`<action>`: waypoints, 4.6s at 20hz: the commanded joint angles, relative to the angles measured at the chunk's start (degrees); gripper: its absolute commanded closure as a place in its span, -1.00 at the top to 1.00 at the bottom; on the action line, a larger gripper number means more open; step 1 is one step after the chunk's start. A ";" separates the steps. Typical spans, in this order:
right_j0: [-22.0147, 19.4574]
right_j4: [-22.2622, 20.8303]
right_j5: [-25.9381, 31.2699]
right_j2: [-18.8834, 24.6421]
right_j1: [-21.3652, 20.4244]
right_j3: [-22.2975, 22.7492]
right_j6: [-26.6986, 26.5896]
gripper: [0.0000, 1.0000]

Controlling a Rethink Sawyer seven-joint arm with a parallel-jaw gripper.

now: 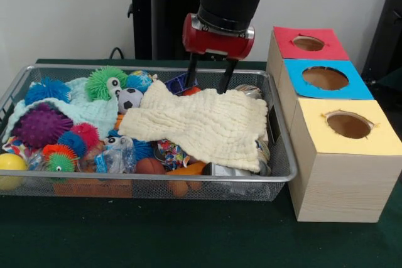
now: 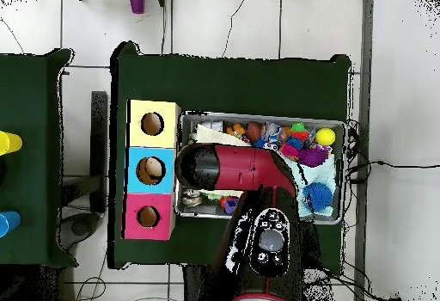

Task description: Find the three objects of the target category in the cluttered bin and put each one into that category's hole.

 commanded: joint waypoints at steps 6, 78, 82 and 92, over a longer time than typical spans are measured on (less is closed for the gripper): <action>-2.10 0.06 0.36 3.32 9.64 -5.99 7.34 1.00; -2.74 2.26 -4.07 6.33 7.36 7.01 6.27 1.00; -2.72 1.85 -6.39 6.24 8.66 6.81 6.96 1.00; -2.51 1.63 -8.31 6.03 10.16 6.33 7.68 1.00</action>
